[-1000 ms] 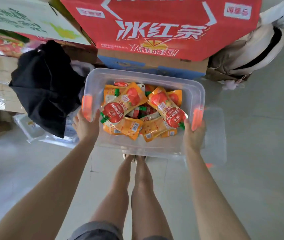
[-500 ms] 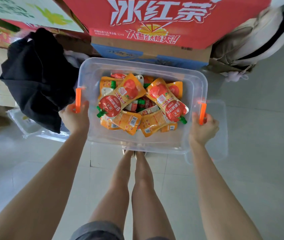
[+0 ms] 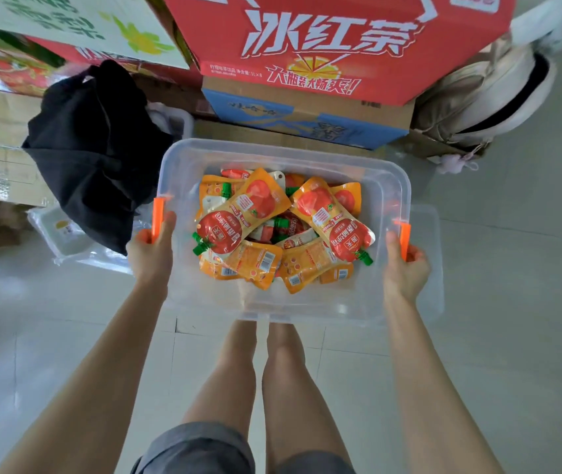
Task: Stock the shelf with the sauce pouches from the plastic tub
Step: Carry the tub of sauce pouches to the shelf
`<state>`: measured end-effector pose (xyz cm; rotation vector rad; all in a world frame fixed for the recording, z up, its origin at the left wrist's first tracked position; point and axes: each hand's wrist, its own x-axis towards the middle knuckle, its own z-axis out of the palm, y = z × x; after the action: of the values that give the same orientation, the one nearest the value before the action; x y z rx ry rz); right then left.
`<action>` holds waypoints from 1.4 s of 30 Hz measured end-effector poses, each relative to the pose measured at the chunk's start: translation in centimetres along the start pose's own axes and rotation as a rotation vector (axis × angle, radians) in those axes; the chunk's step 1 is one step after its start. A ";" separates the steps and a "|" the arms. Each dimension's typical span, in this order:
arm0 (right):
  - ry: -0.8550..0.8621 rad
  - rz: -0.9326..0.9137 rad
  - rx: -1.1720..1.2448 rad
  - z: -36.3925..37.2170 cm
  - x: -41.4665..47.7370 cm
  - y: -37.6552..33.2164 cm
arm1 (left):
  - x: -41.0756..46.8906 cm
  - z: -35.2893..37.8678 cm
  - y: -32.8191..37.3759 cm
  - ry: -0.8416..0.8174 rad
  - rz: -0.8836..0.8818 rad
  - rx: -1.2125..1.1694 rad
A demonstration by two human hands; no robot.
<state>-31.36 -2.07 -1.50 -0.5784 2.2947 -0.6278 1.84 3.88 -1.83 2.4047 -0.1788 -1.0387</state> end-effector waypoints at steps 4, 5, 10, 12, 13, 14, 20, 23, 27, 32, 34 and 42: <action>-0.027 0.020 0.008 -2.9 -3.7 0.0 | -4.0 -3.6 -2.3 0.020 -0.093 -0.056; -0.043 0.018 0.000 -3.6 -4.8 0.0 | -5.1 -4.7 -3.1 0.031 -0.117 -0.067; -0.154 -0.016 -0.047 -6.7 -9.0 -0.2 | -10.7 -9.7 -6.9 0.122 -0.213 -0.167; -0.220 -0.058 -0.078 -7.7 -10.4 -0.4 | -13.2 -11.4 -8.7 0.174 -0.260 -0.240; -0.253 -0.083 -0.097 -8.2 -11.0 -0.6 | -14.6 -12.1 -9.7 0.207 -0.282 -0.279; -0.286 -0.116 -0.117 -8.5 -11.6 -0.8 | -16.0 -12.8 -10.8 0.242 -0.311 -0.320; -0.521 -0.349 -0.205 -8.1 -16.9 -3.5 | -23.9 -15.8 -17.0 0.437 -0.545 -0.639; -0.637 -0.451 -0.251 -7.1 -20.7 -4.2 | -26.7 -17.5 -20.1 0.558 -0.618 -0.780; -0.777 -0.568 -0.372 -5.2 -26.7 -3.7 | -29.9 -20.0 -24.9 0.730 -0.681 -0.924; -0.960 -0.797 -0.437 -2.8 -36.4 -0.8 | -32.5 -24.3 -31.5 0.876 -0.698 -1.031; -1.018 -0.898 -0.457 -2.1 -40.3 1.0 | -33.2 -26.4 -34.1 0.917 -0.673 -1.054; -1.245 -1.056 -0.545 1.2 -55.7 9.7 | -36.1 -36.4 -44.3 1.087 -0.613 -1.173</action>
<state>4.60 36.21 19.55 -1.8283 0.8159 0.0434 -0.99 67.95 20.18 1.5347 1.2205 0.1678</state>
